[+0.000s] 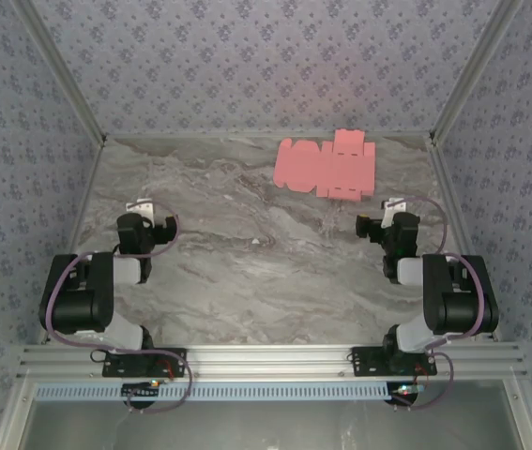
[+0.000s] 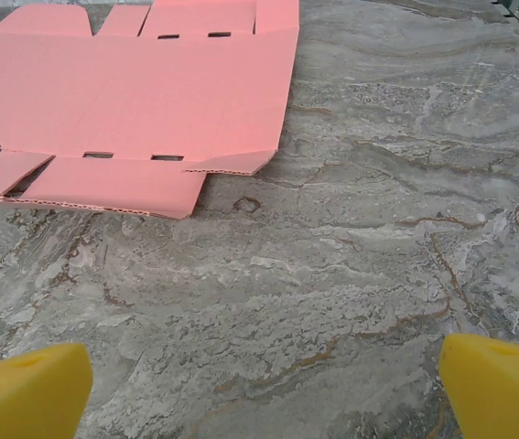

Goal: Fold the paper box

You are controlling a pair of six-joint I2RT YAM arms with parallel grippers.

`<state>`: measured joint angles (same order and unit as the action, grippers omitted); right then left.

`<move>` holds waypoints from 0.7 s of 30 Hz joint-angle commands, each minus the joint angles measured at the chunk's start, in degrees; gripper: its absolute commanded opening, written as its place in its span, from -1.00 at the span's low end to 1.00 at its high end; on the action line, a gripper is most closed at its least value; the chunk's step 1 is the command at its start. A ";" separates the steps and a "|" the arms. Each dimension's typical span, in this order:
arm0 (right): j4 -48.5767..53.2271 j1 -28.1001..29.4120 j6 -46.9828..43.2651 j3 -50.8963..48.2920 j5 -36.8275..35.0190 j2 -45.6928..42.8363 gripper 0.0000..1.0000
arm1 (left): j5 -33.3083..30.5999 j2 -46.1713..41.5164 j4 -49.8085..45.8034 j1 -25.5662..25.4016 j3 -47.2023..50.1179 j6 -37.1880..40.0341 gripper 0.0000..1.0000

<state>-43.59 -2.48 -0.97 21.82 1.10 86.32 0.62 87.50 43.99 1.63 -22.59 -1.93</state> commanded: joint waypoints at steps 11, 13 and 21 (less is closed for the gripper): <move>-1.58 0.12 -0.61 0.98 -0.14 0.74 1.00 | 0.33 0.48 2.35 0.26 -1.32 0.64 0.98; -1.58 0.03 -0.54 0.98 -0.03 0.69 1.00 | 0.38 0.50 2.33 0.28 -1.30 0.66 0.99; -1.58 -0.37 -0.26 1.03 0.74 0.74 1.00 | 0.40 0.53 2.33 0.31 -1.31 0.62 0.99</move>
<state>-43.97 -2.50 -0.95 21.82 1.15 86.32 0.62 87.53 43.99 1.63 -22.61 -1.93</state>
